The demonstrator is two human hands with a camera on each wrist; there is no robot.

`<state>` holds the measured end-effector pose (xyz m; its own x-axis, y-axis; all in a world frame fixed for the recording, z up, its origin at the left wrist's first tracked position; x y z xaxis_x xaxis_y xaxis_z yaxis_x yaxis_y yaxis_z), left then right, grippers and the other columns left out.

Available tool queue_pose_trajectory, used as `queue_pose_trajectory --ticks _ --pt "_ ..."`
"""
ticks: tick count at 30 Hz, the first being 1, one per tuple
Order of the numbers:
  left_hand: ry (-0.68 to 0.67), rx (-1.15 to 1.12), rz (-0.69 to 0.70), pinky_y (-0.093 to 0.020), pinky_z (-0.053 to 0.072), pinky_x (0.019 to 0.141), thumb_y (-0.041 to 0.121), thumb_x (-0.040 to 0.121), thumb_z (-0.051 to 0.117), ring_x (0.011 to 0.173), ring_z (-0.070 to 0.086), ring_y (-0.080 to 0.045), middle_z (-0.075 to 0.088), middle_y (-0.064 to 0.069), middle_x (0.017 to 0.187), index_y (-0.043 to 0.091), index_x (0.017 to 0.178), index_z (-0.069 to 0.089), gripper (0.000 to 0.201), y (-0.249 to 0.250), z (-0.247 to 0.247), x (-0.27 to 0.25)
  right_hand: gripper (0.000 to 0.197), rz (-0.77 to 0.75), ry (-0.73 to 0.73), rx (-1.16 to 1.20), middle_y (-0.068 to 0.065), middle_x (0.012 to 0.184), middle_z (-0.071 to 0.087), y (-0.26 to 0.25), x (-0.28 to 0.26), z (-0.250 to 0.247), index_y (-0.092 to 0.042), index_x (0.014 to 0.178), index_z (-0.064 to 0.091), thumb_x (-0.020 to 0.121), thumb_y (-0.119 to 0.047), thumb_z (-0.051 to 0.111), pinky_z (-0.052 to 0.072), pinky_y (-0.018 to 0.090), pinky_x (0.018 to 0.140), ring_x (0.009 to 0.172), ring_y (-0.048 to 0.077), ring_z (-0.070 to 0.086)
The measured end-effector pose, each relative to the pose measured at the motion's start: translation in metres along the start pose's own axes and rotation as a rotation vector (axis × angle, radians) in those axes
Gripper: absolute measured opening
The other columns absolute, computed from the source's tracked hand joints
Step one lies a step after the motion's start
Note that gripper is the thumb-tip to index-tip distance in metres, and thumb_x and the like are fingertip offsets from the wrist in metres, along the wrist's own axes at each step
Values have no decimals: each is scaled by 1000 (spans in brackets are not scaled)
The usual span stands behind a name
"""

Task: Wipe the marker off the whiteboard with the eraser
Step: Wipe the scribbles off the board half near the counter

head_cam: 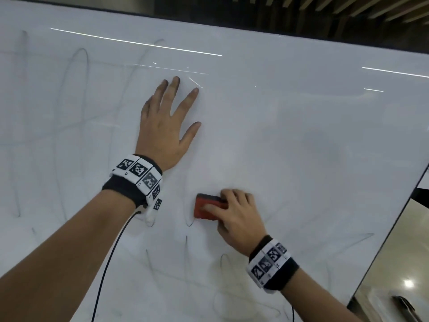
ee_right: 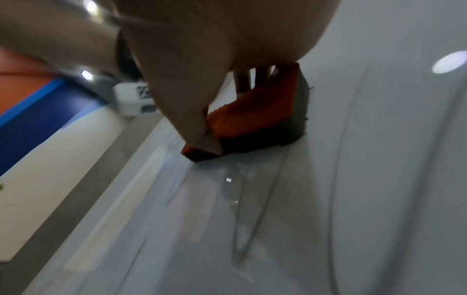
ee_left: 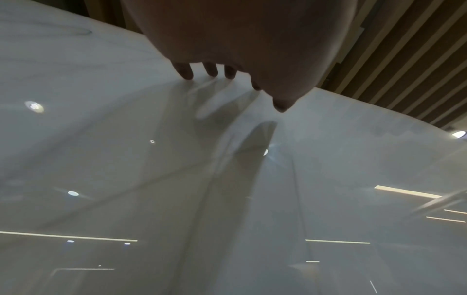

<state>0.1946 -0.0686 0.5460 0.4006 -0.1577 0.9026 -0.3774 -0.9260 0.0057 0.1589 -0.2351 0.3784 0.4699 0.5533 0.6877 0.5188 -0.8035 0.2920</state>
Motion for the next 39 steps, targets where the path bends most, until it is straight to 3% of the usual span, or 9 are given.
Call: queue_pose_trajectory --ticks 8,10,14,16,23,29,31,36,39 --pt "-24 -118 106 -47 26 120 12 104 43 155 19 -27 20 -5 168 26 156 34 55 -13 -12 -2 57 497 528 28 13 114 50 93 90 -125 -30 134 61 77 -27 66 37 41 84 96 30 46" --pt "-22 -118 117 -49 29 120 5 101 45 154 21 -28 21 -6 168 25 156 35 60 -14 -12 -2 59 431 455 50 16 114 52 66 80 -91 -26 131 63 72 -23 69 36 41 83 96 33 49" --pt "-35 -108 142 -51 31 119 -5 94 48 153 23 -31 22 -8 167 23 156 36 70 -14 -13 -3 58 26 68 -15 10 113 54 -23 10 20 -30 115 69 59 -18 75 37 42 81 96 32 52" --pt "-47 -95 149 -50 30 120 -6 94 48 154 21 -31 20 -8 168 23 157 34 72 -15 -12 -5 57 -22 16 -9 8 112 53 -23 6 21 -33 112 68 58 -18 78 38 42 81 96 30 50" --pt "-64 -99 107 -46 23 121 -11 88 48 156 14 -27 14 -5 169 26 159 29 82 -19 -7 -4 56 452 505 49 14 114 52 59 121 -113 -28 135 61 79 -25 68 40 41 83 94 32 49" --pt "-96 -154 111 -42 19 123 -18 78 44 156 13 -24 15 -3 169 27 158 30 93 -22 -9 -6 57 117 139 38 12 113 58 -44 52 16 -30 119 70 64 -14 76 38 41 81 95 30 50" --pt "-117 -144 128 -38 16 123 -19 79 44 157 12 -24 15 -3 169 26 159 29 93 -24 -10 -7 56 50 65 36 10 112 58 -50 39 23 -32 117 70 64 -17 78 38 41 81 95 29 50" --pt "-115 -126 143 -37 15 124 -18 79 45 156 14 -25 16 -4 169 25 159 29 93 -26 -11 -6 56 388 428 95 14 113 53 32 102 -77 -29 129 66 74 -24 72 39 41 84 95 31 48" --pt "-108 -127 123 -37 14 123 -18 79 47 156 13 -24 15 -4 169 25 159 28 92 -25 -8 -9 57 453 497 124 15 114 52 34 104 -77 -26 131 65 75 -22 72 38 40 85 96 30 47"
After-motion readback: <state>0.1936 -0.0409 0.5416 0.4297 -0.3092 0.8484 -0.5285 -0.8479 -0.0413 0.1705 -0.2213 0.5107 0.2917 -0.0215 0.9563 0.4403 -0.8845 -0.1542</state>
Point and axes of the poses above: each hand's wrist, its own x-axis towards the middle knuckle, its own z-axis out of the palm, y = z × x, the point moved 9 cm from there along x, towards the middle knuckle
